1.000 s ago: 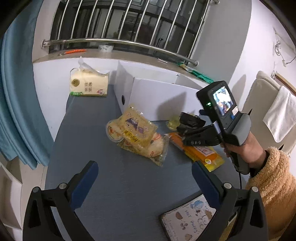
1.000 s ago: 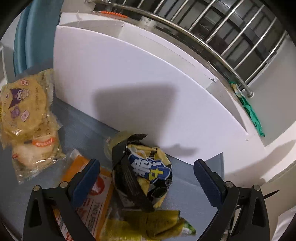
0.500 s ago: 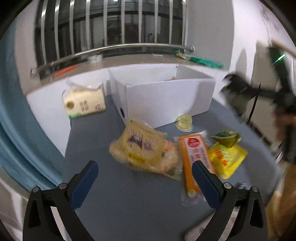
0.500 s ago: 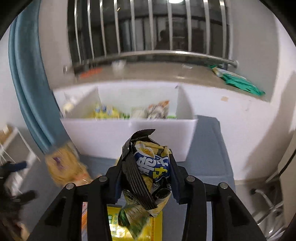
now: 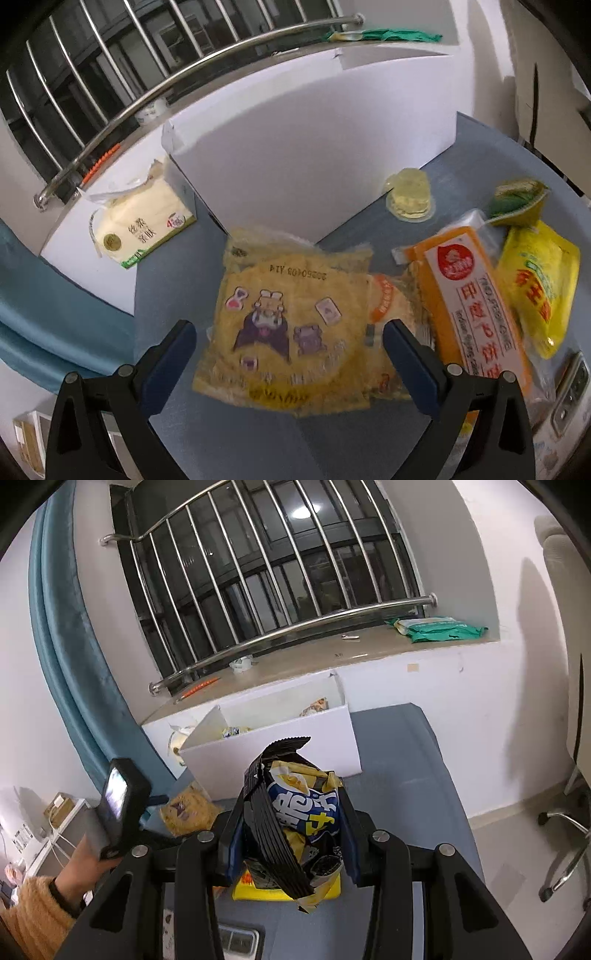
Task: Organize snacks
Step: 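Grasp the yellow corn-cake bag with left tool while right carries chip bag toward box, then lower both held bags into the white box and open both tools, then grasp the small green pea packet with the right tool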
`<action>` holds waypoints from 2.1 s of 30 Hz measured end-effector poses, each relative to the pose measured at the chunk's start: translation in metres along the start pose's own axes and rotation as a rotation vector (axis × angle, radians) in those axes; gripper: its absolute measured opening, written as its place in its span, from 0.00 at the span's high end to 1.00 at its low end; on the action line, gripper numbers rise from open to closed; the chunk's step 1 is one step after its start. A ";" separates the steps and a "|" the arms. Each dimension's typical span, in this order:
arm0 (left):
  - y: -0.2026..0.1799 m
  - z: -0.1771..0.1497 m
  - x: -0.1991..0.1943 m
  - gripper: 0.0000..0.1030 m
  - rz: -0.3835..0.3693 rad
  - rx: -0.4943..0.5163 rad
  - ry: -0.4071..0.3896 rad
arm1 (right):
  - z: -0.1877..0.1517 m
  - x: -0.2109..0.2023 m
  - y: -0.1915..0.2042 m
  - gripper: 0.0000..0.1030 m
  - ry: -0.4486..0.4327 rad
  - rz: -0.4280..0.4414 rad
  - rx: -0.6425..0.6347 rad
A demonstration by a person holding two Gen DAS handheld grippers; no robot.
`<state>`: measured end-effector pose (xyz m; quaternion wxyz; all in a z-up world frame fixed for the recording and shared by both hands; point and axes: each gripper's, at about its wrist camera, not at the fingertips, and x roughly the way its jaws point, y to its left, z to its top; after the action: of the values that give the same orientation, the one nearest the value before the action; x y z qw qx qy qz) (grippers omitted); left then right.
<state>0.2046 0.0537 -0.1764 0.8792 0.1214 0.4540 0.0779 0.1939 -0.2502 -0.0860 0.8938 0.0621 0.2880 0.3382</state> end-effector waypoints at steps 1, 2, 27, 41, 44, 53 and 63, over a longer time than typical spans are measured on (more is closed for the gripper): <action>0.002 0.000 0.001 0.01 -0.017 -0.013 0.001 | -0.002 0.000 -0.001 0.56 0.004 0.000 -0.001; 0.005 0.000 0.003 0.05 -0.046 -0.032 0.009 | -0.003 0.000 -0.002 0.55 0.008 0.001 -0.003; 0.092 0.095 -0.095 0.29 -0.415 -0.392 -0.386 | 0.073 0.069 0.014 0.55 0.018 0.101 0.003; 0.098 0.180 -0.017 0.27 -0.349 -0.421 -0.260 | 0.184 0.198 -0.011 0.52 0.103 -0.016 -0.012; 0.099 0.179 -0.004 0.00 -0.312 -0.455 -0.216 | 0.190 0.210 -0.019 0.13 0.124 -0.009 0.004; 0.094 0.163 -0.016 0.00 -0.276 -0.399 -0.229 | 0.181 0.195 -0.011 0.00 0.079 -0.055 -0.057; 0.081 0.112 -0.097 0.00 -0.265 -0.321 -0.358 | 0.149 0.135 0.004 0.00 0.019 0.003 -0.093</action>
<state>0.2375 0.0913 -0.0153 0.9560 -0.0683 0.2851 0.0104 0.3558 -0.1482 -0.0255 0.8925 0.0178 0.2803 0.3528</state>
